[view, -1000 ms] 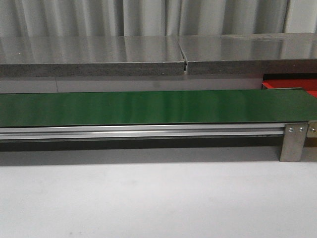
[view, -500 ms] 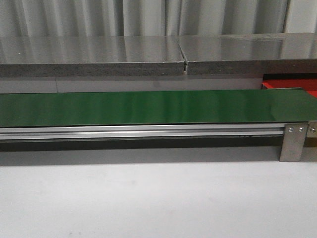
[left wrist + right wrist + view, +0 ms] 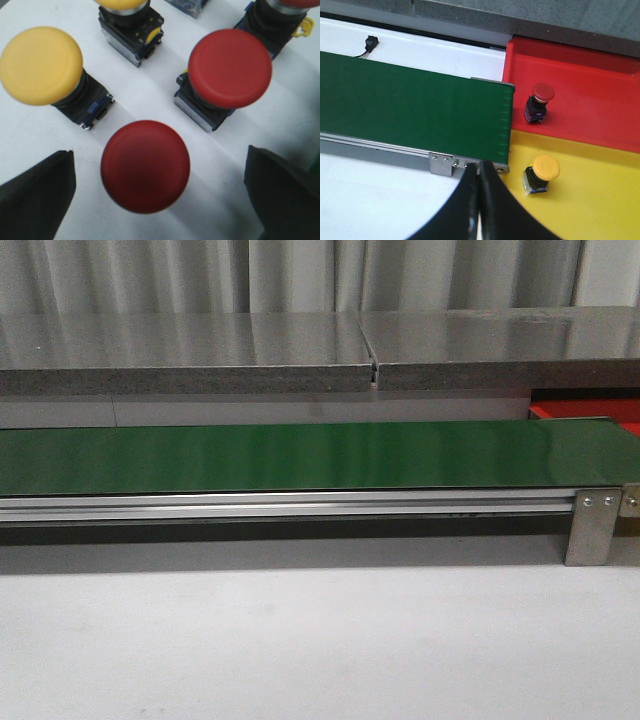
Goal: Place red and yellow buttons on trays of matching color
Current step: 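Move the left gripper down over a red button on the table, then close the left gripper on the red button and lift it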
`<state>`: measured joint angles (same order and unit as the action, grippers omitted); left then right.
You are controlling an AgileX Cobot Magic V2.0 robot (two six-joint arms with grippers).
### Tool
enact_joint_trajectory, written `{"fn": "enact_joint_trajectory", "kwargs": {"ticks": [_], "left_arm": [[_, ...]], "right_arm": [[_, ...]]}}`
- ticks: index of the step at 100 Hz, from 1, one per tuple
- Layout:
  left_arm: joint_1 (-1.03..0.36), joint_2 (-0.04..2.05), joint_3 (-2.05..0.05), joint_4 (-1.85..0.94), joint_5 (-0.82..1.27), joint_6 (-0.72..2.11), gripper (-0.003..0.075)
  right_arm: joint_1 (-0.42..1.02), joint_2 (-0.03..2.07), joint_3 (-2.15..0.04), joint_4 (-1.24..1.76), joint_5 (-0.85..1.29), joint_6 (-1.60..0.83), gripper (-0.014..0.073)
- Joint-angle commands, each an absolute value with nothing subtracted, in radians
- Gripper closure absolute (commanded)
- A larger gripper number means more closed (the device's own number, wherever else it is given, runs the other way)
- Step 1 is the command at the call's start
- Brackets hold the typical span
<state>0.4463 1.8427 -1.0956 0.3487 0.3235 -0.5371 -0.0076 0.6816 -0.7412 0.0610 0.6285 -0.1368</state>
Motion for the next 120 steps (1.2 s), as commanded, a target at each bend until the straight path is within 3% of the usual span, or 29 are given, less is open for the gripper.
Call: {"fn": "enact_joint_trajectory", "kwargs": {"ticks": [1,37,51,73,82,101,120], "left_arm": [[0.448,1.807,-1.137,0.351,0.298,-0.548,0.0048],[0.448,1.812,-1.165,0.358,0.303,-0.548,0.0065],[0.448,1.812,-1.165,0.366,0.324,-0.548,0.0214],[0.449,1.806,-1.165,0.388,0.363,-0.548,0.0552],[0.449,1.790,-1.165,0.412,0.383,-0.548,0.0628],[0.449,1.715,-1.165,0.425,0.428,-0.548,0.0713],[0.442,1.599,-1.165,0.425,0.464,-0.547,0.0730]], "right_arm": [[-0.006,0.678,-0.768,0.064,0.563,-0.144,0.0662],[-0.006,0.678,-0.768,0.064,0.563,-0.144,0.0662],[-0.006,0.678,-0.768,0.064,0.563,-0.144,0.0662],[-0.006,0.678,-0.768,0.064,0.563,-0.144,0.0662],[-0.006,0.678,-0.768,0.064,0.563,-0.144,0.0662],[-0.006,0.678,-0.768,0.064,0.563,-0.144,0.0662],[-0.006,0.678,-0.768,0.064,0.563,-0.144,0.0662]]}}
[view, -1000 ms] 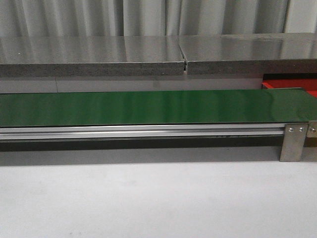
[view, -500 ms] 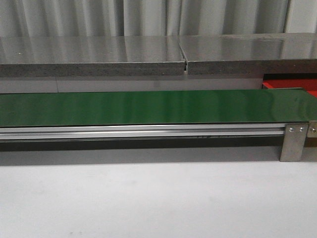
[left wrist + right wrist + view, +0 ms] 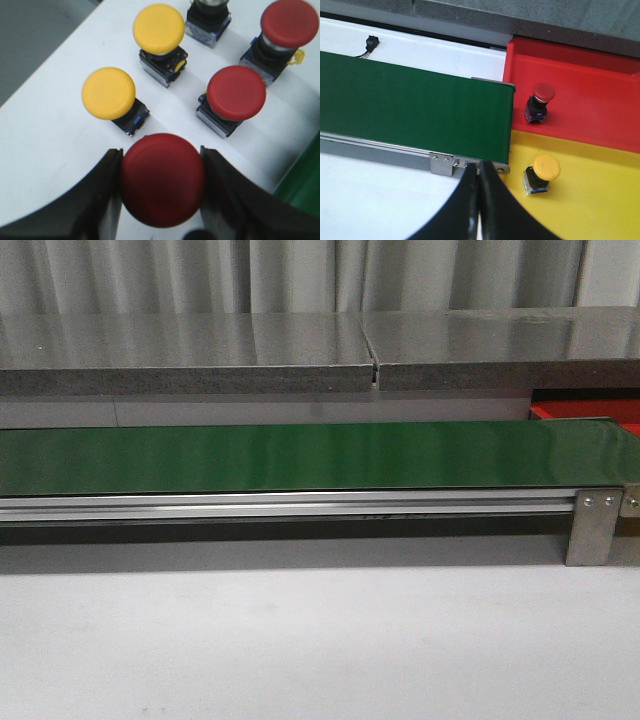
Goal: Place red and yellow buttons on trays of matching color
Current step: 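Close the left gripper on the red button and lift it, then set the red button on the green belt and open the left gripper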
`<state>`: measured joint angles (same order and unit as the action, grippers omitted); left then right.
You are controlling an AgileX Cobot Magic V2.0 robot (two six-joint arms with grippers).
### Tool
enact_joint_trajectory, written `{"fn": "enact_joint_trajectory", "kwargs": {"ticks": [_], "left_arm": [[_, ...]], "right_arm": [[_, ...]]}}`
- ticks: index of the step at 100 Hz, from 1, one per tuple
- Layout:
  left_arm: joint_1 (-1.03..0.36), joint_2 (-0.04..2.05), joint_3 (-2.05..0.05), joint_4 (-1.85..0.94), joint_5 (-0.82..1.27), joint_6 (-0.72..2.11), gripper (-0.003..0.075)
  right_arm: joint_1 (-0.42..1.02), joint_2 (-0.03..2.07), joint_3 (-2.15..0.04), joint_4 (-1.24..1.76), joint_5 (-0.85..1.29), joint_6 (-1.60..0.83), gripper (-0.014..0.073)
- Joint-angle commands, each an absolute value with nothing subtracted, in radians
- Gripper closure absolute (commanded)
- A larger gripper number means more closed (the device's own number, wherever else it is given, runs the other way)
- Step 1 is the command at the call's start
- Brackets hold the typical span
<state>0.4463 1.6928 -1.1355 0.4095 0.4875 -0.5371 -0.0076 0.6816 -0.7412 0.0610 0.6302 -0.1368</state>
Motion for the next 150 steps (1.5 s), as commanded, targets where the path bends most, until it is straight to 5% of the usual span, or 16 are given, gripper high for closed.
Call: {"fn": "enact_joint_trajectory", "kwargs": {"ticks": [1,53,150], "left_arm": [[0.438,1.591,-1.165,0.422,0.464,-0.547,0.0730],[0.152,1.506,-1.165,0.402,0.454,-0.474,0.0730],[0.140,1.627,-1.165,0.295,0.417,-0.474,0.0692]], "right_arm": [[-0.006,0.678,-0.768,0.064,0.563,-0.144,0.0662],[-0.006,0.678,-0.768,0.064,0.563,-0.144,0.0662],[-0.006,0.678,-0.768,0.064,0.563,-0.144,0.0662]]}}
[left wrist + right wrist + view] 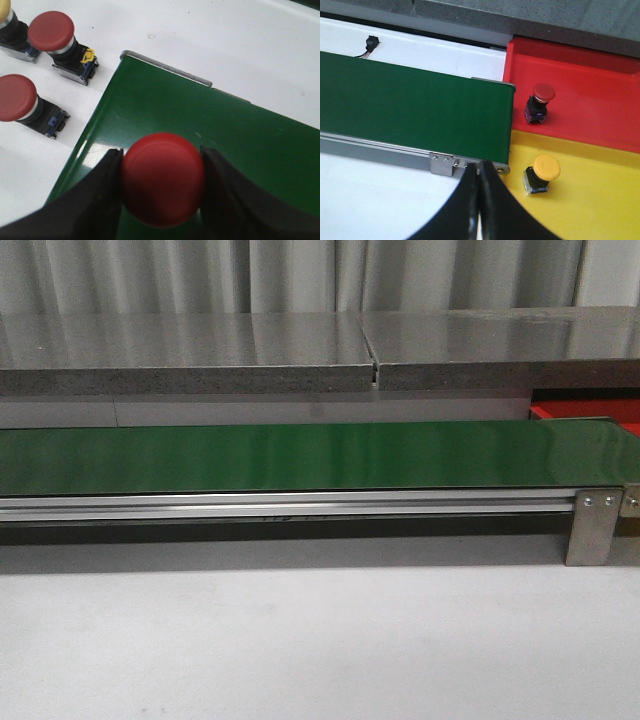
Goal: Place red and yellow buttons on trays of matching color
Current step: 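Set the red button on the green belt and open the left gripper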
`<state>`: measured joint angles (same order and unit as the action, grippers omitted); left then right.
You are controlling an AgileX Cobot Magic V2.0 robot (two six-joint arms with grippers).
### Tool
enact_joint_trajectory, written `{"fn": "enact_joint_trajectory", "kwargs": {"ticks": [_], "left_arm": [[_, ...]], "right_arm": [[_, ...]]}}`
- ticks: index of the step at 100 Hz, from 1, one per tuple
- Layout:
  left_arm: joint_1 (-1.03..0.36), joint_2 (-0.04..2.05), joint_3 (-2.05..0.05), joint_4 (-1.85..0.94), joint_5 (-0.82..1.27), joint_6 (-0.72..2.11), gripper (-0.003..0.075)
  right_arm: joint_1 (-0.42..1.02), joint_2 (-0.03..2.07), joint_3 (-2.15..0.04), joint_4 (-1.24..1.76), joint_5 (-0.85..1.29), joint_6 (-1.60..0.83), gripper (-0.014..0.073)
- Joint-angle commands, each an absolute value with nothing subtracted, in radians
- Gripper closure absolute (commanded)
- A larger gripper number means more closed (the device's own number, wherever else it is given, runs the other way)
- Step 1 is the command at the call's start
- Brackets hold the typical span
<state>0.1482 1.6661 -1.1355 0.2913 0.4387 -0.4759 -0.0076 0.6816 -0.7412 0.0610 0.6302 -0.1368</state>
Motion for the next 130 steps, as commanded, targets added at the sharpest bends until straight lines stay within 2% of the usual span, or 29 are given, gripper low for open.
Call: {"fn": "enact_joint_trajectory", "kwargs": {"ticks": [1,12,31,35,41,92,116,130], "left_arm": [[0.140,1.627,-1.165,0.295,0.420,-0.474,0.0682],[0.140,1.627,-1.165,0.295,0.425,-0.470,0.0570],[0.140,1.627,-1.165,0.293,0.428,-0.457,0.0195],[0.140,1.627,-1.165,0.293,0.428,-0.457,0.0139],[0.140,1.627,-1.165,0.293,0.428,-0.457,0.0099],[0.140,1.567,-1.202,0.251,0.459,-0.450,0.0093],[0.140,1.553,-1.269,0.000,0.509,-0.225,0.0093],[0.140,1.553,-1.305,-0.030,0.512,-0.200,0.0093]], "right_arm": [[-0.006,0.678,-0.768,0.064,0.563,-0.144,0.0662],[-0.006,0.678,-0.768,0.064,0.563,-0.144,0.0662],[-0.006,0.678,-0.768,0.064,0.563,-0.144,0.0662],[-0.006,0.678,-0.768,0.064,0.563,-0.144,0.0662],[-0.006,0.678,-0.768,0.064,0.563,-0.144,0.0662],[-0.006,0.678,-0.768,0.064,0.563,-0.144,0.0662],[-0.006,0.678,-0.768,0.064,0.563,-0.144,0.0662],[-0.006,0.678,-0.768,0.064,0.563,-0.144,0.0662]]}}
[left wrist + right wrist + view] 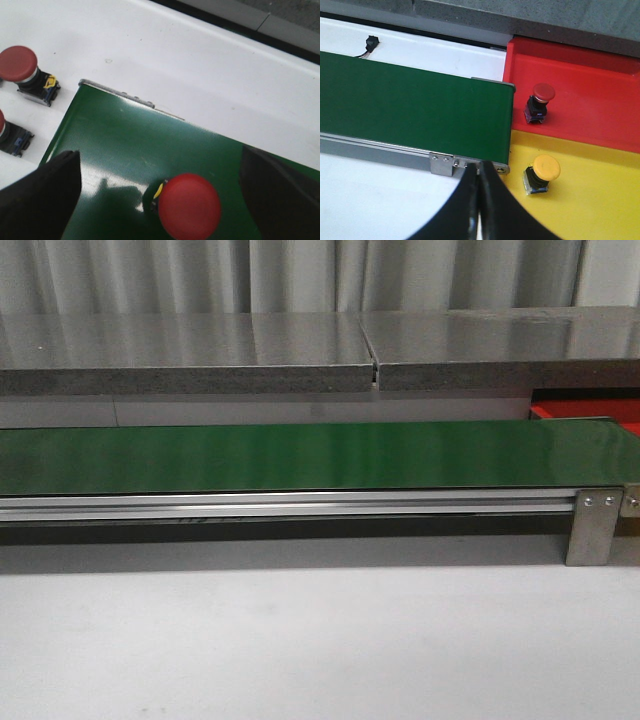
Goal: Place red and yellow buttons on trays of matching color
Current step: 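Set the red button on the green belt and open the left gripper, then lower the left gripper over a yellow button on the table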
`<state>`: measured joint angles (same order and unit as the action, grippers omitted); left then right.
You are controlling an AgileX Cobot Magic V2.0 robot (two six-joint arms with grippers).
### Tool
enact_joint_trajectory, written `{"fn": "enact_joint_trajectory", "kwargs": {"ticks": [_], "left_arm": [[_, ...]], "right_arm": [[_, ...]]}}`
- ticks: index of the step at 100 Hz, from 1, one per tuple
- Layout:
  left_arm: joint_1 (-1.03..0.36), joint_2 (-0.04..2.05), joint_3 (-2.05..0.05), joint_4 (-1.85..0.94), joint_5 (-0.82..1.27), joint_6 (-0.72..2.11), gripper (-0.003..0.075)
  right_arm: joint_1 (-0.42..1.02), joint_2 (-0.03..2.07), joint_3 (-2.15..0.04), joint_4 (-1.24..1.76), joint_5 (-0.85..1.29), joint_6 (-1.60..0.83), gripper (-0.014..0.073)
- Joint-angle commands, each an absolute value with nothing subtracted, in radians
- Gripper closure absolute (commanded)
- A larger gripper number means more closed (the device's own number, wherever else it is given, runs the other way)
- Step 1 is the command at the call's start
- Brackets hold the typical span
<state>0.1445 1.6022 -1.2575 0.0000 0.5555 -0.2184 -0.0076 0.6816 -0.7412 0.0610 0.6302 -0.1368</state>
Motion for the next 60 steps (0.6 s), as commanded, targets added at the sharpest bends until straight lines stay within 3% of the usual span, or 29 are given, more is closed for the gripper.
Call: {"fn": "enact_joint_trajectory", "kwargs": {"ticks": [1,24,60], "left_arm": [[0.140,1.553,-1.309,-0.030,0.512,-0.200,0.0093],[0.194,1.553,-1.315,-0.023,0.533,-0.200,0.0100],[0.422,1.553,-1.303,0.032,0.587,-0.200,0.0100]], "right_arm": [[-0.006,0.678,-0.768,0.064,0.563,-0.144,0.0662],[-0.006,0.678,-0.768,0.064,0.563,-0.144,0.0662],[-0.006,0.678,-0.768,0.064,0.563,-0.144,0.0662]]}}
